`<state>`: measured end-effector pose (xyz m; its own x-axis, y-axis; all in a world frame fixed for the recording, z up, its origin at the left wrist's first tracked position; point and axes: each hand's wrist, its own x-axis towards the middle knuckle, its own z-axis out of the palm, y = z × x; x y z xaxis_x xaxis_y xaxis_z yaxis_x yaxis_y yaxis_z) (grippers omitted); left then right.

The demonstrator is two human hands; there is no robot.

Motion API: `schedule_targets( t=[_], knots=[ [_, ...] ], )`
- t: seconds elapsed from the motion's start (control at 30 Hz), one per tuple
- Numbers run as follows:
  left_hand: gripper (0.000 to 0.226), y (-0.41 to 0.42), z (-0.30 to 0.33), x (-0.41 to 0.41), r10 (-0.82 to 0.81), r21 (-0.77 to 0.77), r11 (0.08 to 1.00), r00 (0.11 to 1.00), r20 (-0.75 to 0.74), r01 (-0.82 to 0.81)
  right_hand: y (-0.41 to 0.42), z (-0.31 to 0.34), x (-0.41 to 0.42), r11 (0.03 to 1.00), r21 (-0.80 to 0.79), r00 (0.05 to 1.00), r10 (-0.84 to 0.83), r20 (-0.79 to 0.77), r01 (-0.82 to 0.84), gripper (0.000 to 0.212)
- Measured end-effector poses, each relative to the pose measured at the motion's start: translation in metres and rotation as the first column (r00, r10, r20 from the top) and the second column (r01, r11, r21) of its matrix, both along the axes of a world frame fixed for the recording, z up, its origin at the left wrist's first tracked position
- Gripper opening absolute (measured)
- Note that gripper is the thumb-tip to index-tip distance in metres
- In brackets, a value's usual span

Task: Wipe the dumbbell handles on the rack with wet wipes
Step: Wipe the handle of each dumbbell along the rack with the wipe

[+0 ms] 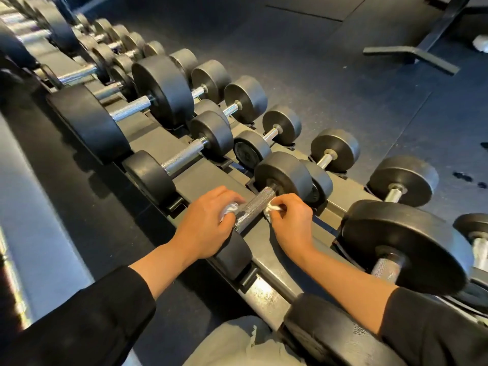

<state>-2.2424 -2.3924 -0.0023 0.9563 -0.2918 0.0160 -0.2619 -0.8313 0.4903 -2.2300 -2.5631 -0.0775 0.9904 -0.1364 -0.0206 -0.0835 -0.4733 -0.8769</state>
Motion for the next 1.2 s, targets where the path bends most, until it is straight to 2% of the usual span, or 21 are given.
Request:
schedule_targets(
  t=[0.13, 0.23, 0.4, 0.47, 0.5, 0.57, 0.63, 0.7, 0.77, 0.87, 1.0, 1.13, 1.2],
  knots=[
    [0.028, 0.002, -0.003, 0.001, 0.007, -0.002, 1.0, 1.0, 0.017, -0.007, 0.0, 0.001, -0.006, 0.996, 0.08, 0.999, 0.025, 0.047, -0.028, 0.018],
    [0.034, 0.002, -0.004, 0.001, 0.009, -0.003, 1.0, 1.0, 0.026, -0.009, 0.001, 0.0, -0.012, 0.988, 0.117, 0.991, 0.092, 0.102, -0.103, 0.014],
    [0.036, 0.002, -0.005, 0.001, 0.021, -0.02, 1.0, 0.999, 0.043, -0.02, 0.007, 0.007, -0.027, 0.893, 0.182, 0.902, 0.37, 0.223, -0.412, 0.013],
    [0.036, 0.001, -0.005, 0.001, 0.025, -0.017, 1.0, 0.998, 0.053, -0.024, 0.007, 0.01, -0.029, 0.868, 0.181, 0.878, 0.419, 0.232, -0.462, 0.013],
    [0.035, 0.001, -0.005, 0.0, 0.03, -0.014, 0.999, 0.998, 0.056, -0.03, 0.005, 0.01, -0.026, 0.889, 0.186, 0.898, 0.374, 0.233, -0.419, 0.012],
    [0.033, 0.001, -0.005, 0.0, 0.041, -0.006, 0.999, 0.998, 0.055, -0.041, -0.003, 0.01, -0.016, 0.96, 0.169, 0.951, 0.176, 0.253, -0.223, 0.013],
    [0.033, 0.001, -0.005, -0.001, 0.041, 0.004, 0.999, 0.998, 0.05, -0.041, -0.011, 0.008, -0.005, 0.995, 0.091, 0.953, 0.013, 0.302, -0.042, 0.014],
    [0.034, 0.001, -0.004, -0.001, 0.041, 0.015, 0.999, 0.998, 0.044, -0.042, -0.013, 0.004, 0.002, 0.999, -0.031, 0.953, 0.024, 0.302, -0.015, 0.021],
    [0.03, 0.001, -0.004, -0.001, 0.049, 0.025, 0.998, 0.998, 0.04, -0.05, -0.007, 0.002, 0.002, 0.987, -0.117, 0.967, 0.131, 0.218, -0.107, 0.031],
    [0.026, -0.001, -0.003, -0.001, 0.061, 0.03, 0.998, 0.997, 0.045, -0.062, -0.004, 0.005, 0.0, 0.98, -0.095, 0.971, 0.189, 0.149, -0.176, 0.035],
    [0.024, -0.002, -0.002, 0.0, 0.059, 0.01, 0.998, 0.997, 0.043, -0.059, -0.004, 0.01, -0.009, 0.962, -0.027, 0.946, 0.274, 0.174, -0.273, 0.025],
    [0.024, 0.001, -0.003, 0.001, 0.055, -0.057, 0.997, 0.998, 0.043, -0.053, 0.006, 0.011, -0.027, 0.867, 0.043, 0.852, 0.477, 0.214, -0.496, 0.02],
    [0.024, 0.001, -0.004, 0.002, 0.047, -0.085, 0.995, 0.998, 0.032, -0.044, 0.007, 0.013, -0.027, 0.849, 0.072, 0.84, 0.499, 0.213, -0.523, 0.019]
  ],
)
